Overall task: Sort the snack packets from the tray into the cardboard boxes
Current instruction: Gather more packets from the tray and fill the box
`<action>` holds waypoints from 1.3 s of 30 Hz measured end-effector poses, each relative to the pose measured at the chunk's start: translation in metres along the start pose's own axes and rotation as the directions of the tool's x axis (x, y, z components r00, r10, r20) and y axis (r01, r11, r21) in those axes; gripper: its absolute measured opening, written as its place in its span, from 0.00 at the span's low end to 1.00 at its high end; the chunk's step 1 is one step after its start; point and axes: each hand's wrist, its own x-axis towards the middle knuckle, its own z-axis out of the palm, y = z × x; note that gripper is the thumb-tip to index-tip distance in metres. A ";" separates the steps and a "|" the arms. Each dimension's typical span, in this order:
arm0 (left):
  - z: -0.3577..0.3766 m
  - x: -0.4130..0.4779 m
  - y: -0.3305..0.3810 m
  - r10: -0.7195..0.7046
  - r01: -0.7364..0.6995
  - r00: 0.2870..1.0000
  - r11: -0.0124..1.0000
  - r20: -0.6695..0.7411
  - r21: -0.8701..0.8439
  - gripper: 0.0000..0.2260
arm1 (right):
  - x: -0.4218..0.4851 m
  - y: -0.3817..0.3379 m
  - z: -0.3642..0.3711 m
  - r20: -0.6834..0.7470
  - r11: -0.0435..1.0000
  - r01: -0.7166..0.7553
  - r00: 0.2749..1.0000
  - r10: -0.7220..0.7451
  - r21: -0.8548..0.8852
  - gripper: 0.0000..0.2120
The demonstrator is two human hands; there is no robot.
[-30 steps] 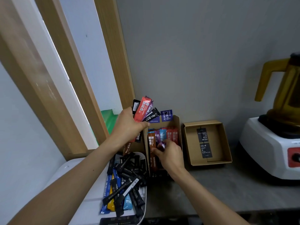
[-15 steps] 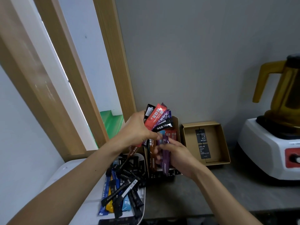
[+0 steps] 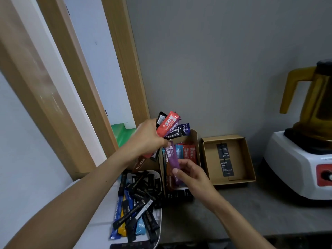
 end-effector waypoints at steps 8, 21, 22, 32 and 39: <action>0.016 0.001 -0.010 -0.015 0.010 0.995 0.998 -0.102 -0.055 0.21 | 0.000 0.010 0.006 -0.267 0.852 -0.019 0.953 -0.142 -0.523 0.12; 0.013 -0.009 -0.020 -0.060 0.016 0.973 0.981 -0.225 -0.192 0.24 | 0.012 0.023 0.021 -0.269 0.476 -0.095 0.912 -0.311 -0.874 0.19; 0.012 -0.009 -0.020 -0.058 0.014 0.972 0.981 -0.228 -0.191 0.24 | 0.010 0.025 0.022 -0.261 0.461 -0.087 0.908 -0.329 -0.883 0.20; 0.011 -0.002 -0.019 -0.095 0.036 0.971 0.966 -0.221 -0.255 0.25 | 0.008 0.034 0.022 0.138 0.208 0.171 0.977 -0.165 -0.963 0.15; 0.016 -0.006 -0.019 -0.124 0.069 0.976 0.956 -0.178 -0.286 0.23 | 0.011 0.031 0.019 0.157 0.204 0.183 0.978 -0.139 -0.962 0.16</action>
